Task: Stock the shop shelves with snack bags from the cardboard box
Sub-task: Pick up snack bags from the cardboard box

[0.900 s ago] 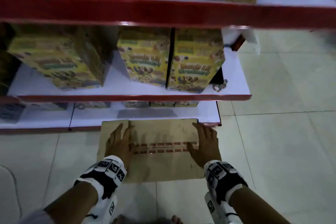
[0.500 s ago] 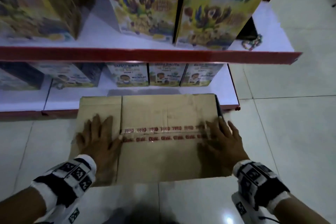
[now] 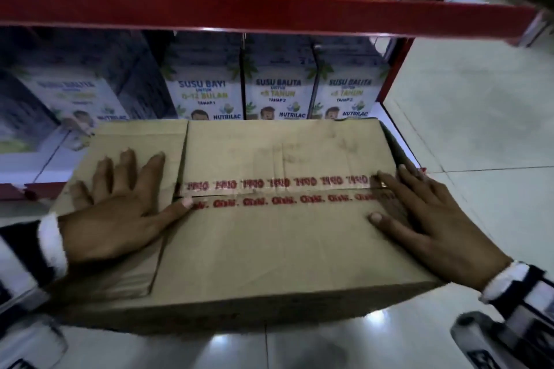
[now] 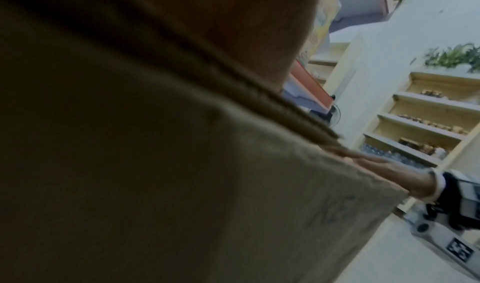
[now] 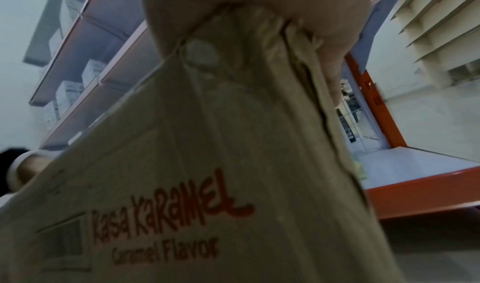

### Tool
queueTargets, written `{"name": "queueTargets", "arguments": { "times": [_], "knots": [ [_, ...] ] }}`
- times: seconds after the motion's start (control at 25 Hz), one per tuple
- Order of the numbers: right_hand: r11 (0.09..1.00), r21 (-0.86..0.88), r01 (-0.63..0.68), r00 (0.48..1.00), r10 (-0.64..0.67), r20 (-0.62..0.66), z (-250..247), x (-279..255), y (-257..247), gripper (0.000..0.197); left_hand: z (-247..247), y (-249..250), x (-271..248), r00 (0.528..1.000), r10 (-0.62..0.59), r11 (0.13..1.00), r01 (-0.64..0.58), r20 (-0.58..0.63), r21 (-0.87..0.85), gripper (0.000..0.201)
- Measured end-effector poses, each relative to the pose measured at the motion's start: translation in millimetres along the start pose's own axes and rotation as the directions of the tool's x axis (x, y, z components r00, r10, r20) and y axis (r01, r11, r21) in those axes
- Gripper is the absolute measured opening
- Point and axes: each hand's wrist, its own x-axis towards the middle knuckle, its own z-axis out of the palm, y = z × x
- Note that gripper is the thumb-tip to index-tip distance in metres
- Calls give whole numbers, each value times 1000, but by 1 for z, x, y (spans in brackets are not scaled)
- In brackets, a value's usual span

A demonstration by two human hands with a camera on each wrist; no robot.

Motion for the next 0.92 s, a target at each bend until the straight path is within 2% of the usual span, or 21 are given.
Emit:
{"name": "queueTargets", "arguments": {
  "times": [0.16, 0.28, 0.4, 0.44, 0.52, 0.56, 0.6, 0.68, 0.76, 0.84, 0.92],
  "knots": [
    [997, -47, -63, 998, 64, 14, -9, 0, -12, 85, -12, 6, -8, 998, 44, 999, -43, -36, 27, 98],
    [981, -174, -85, 996, 84, -17, -3, 6, -18, 72, -17, 11, -13, 998, 54, 997, -53, -15, 49, 88],
    [969, -246, 10, 995, -35, -95, -2, 11, -26, 61, -29, 16, -21, 1000, 30, 999, -30, 1, 25, 85],
    [971, -228, 73, 990, -98, -101, -3, 11, -30, 58, -37, 16, -25, 998, 59, 998, -59, -8, -17, 83],
    [980, -114, 165, 981, -174, -82, -3, 10, -41, 51, -58, 14, -32, 975, 209, 963, -218, -71, -156, 72],
    [981, -72, 182, 980, -187, -71, -3, 10, -46, 47, -72, 8, -33, 952, 286, 924, -305, -113, -230, 65],
    [981, -62, 184, 980, -188, -62, -2, 9, -48, 44, -86, 0, -34, 938, 311, 893, -343, -151, -291, 59],
    [984, -81, 159, 984, -164, -64, -5, 10, -54, 42, -119, -30, -35, 951, 247, 872, -302, -187, -384, 54],
    [987, -94, 130, 989, -136, -64, -9, 11, -57, 40, -144, -77, -34, 960, 174, 878, -252, -217, -407, 52],
    [991, -106, 78, 993, -86, -78, -12, 12, -57, 38, -153, -119, -42, 983, 87, 963, -125, -161, -240, 62],
    [991, -109, -72, 986, 55, -155, -17, 9, -54, 37, -136, -148, -40, 995, 75, 997, -74, -59, 18, 65]
  ]
}}
